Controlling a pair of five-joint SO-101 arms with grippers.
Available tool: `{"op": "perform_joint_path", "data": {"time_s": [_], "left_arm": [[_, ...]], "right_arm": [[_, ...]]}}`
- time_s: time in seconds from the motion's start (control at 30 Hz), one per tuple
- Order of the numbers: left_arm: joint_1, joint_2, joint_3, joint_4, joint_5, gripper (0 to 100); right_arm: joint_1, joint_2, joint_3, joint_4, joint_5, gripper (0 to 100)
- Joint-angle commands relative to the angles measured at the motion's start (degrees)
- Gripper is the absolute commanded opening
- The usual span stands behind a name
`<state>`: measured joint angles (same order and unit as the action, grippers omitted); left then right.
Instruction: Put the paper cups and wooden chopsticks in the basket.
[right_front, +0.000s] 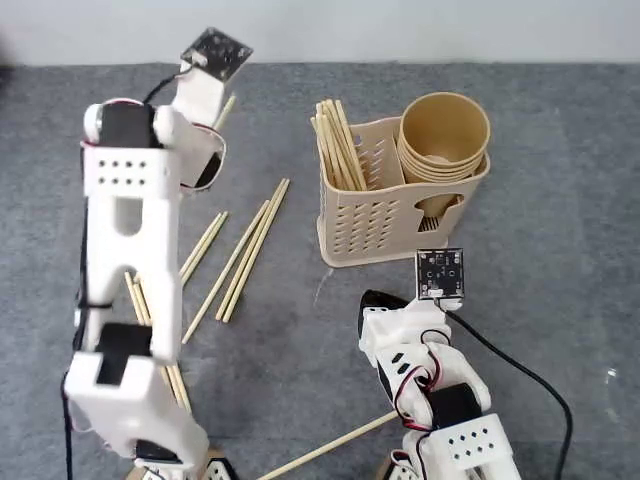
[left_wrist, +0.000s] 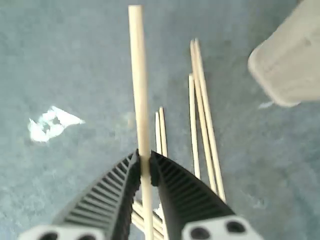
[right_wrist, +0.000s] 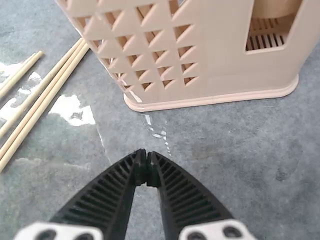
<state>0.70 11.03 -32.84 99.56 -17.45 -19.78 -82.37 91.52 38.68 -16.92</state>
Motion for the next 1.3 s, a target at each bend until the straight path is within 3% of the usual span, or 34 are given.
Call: {"op": "perform_joint_path", "data": {"time_s": [0.0, 0.1, 0.17, 0.77, 1.0, 1.27], "left_arm": [[3.16, -8.26, -0.57, -1.14, 6.95, 1], [5.45, -10.81, -0.75, -3.16, 17.85, 1], [6.77, -12.13, -0.75, -5.19, 21.01, 1], [17.58, -18.55, 1.45, -45.19, 36.4, 1], [18.9, -18.9, 17.54, -62.86, 36.75, 1], [21.45, -28.84, 41.45, -78.42, 36.66, 1]], "right_arm": [[0.31, -0.84, -0.44, -0.31, -0.26, 1.0], [0.31, -0.84, -0.44, -0.31, -0.26, 1.0], [0.31, -0.84, -0.44, -0.31, -0.26, 1.0], [0.31, -0.84, -0.35, -0.31, -0.26, 1.0], [0.31, -0.84, -0.35, -0.31, -0.26, 1.0], [0.31, -0.84, -0.35, -0.31, -0.26, 1.0]]}}
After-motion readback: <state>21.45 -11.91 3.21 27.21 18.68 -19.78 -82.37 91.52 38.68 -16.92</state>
